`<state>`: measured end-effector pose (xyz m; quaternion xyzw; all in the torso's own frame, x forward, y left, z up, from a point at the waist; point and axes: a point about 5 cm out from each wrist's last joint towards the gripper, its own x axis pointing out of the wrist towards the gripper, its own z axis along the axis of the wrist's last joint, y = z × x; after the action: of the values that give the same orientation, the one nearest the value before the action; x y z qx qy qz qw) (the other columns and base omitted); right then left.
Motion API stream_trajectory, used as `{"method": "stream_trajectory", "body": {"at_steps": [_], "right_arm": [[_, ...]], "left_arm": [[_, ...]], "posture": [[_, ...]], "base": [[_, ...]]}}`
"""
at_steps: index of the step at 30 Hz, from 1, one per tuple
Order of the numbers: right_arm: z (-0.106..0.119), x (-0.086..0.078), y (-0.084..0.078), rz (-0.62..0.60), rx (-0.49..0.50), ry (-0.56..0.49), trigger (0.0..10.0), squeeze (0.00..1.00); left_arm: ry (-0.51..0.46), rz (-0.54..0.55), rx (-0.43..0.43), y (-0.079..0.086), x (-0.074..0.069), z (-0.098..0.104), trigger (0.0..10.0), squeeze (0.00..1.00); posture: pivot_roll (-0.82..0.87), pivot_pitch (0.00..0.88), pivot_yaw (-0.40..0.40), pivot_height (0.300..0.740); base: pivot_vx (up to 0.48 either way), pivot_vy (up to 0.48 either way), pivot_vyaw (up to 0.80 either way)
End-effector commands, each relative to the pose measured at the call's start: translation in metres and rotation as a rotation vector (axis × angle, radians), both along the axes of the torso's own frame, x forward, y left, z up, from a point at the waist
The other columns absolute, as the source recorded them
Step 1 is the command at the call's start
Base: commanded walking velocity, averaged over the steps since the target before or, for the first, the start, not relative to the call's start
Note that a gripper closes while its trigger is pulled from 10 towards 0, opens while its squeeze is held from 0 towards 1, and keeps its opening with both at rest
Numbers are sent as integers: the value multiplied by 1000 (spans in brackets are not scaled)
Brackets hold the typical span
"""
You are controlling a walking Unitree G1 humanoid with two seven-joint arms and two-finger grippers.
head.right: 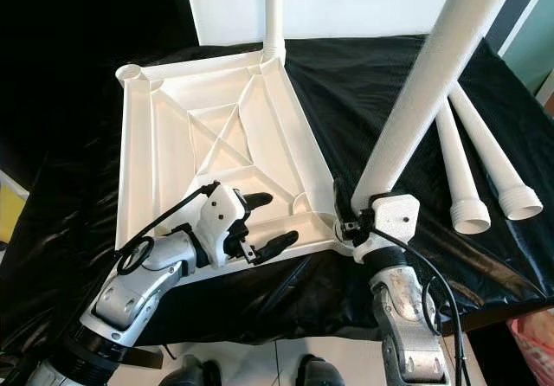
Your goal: Building children table
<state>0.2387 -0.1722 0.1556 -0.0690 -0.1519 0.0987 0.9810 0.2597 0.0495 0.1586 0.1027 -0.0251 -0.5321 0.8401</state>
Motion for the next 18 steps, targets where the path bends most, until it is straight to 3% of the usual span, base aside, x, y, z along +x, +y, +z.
{"method": "stream_trajectory", "body": {"at_steps": [1, 7, 15, 18], "right_arm": [[-22, -4, -1, 12, -24, 99, 10000, 0], [-31, -5, -4, 20, -31, 128, 10000, 0], [-38, 6, -5, 30, 136, 217, 10000, 0], [-37, 9, -5, 33, 151, 221, 10000, 0]], "left_arm": [[3, -75, 15, -3, -5, 1, 10000, 0], [1, -73, 13, -2, -5, 2, 10000, 0], [-5, -75, 11, -2, -3, 5, 10000, 0], [-6, -76, 11, -2, -3, 6, 10000, 0]], "posture": [[-73, 165, 35, 740], [-73, 163, 36, 740], [-75, 154, 45, 740], [-74, 152, 45, 740]], "base": [[0, 0, 0], [0, 0, 0], [0, 0, 0], [0, 0, 0]]}}
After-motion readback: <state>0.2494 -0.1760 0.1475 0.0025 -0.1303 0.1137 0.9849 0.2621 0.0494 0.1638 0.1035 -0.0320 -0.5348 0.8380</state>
